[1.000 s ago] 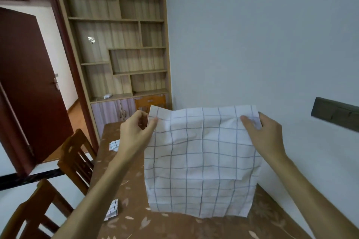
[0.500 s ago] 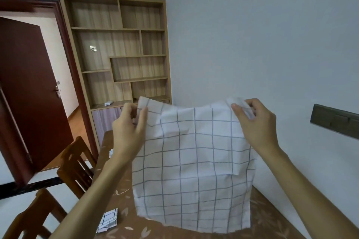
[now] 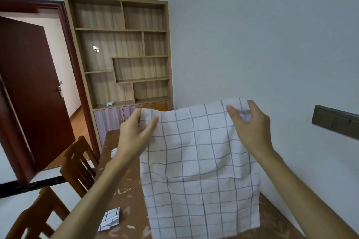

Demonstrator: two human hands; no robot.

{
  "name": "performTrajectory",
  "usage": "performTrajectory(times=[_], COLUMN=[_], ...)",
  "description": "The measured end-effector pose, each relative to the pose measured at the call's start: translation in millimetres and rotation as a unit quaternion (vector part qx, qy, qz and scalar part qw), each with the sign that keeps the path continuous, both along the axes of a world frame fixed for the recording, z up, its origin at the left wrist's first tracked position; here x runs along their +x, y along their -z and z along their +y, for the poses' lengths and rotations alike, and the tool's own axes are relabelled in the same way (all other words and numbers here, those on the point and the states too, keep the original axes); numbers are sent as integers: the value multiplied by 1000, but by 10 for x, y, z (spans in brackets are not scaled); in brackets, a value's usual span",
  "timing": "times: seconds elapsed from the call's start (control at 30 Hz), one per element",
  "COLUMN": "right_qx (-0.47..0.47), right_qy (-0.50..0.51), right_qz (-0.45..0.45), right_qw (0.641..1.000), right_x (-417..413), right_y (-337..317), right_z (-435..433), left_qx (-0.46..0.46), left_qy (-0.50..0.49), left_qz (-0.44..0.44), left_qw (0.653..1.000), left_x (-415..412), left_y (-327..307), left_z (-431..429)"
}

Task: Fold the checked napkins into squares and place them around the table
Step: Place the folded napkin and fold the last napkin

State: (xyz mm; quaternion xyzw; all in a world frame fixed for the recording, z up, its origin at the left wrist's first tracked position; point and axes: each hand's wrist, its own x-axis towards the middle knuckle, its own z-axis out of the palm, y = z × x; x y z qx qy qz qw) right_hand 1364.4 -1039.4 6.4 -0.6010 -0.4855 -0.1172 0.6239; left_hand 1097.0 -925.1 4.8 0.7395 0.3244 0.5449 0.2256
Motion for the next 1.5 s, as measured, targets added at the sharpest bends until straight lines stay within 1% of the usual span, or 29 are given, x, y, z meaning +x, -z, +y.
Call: performTrajectory(times=[0.17,0.37,0.43,0.53,0.67,0.73,0.83,0.97,1.07,1.17,1.27,1.37,1.43,1.5], right_qx=[9,-13,-27,-47,-73,-83,-110,-165,-199,-198,-188,-179,-169,-163], right_qy=[-14,-41,-61,-107,-108,-105,-122,-172,-188,-182,-180,-160,-153,-165], right_qz=[-45,-59,-47,0,52,63,40,56,48,49,85,90,94,96], right_qw=[999,997,997,993,990,989,986,970,961,962,962,966,969,968], right_x=[-310,-617,-714,-798,-782,-746,-744,-830,-901,-891,-809,-730,-678,-617], right_y=[53,107,115,106,39,17,9,-2,-30,-28,23,65,85,90], right_z=[33,82,83,82,63,53,19,-61,-107,-87,-44,-7,19,21], left_qx=[34,46,38,4,3,26,86,167,193,171,131,97,56,-3], left_qy=[-21,-4,4,13,32,21,-9,-92,-122,-68,0,44,77,115], left_qz=[28,12,8,2,15,34,63,90,96,88,63,84,89,48], left_qw=[999,999,999,1000,999,999,994,978,969,979,989,991,991,992], left_x=[226,489,571,638,628,625,646,671,687,683,623,570,542,500], left_y=[4,-17,-9,20,86,118,145,156,179,211,218,230,225,182], left_z=[-232,-509,-605,-669,-667,-657,-620,-598,-628,-606,-613,-680,-731,-763])
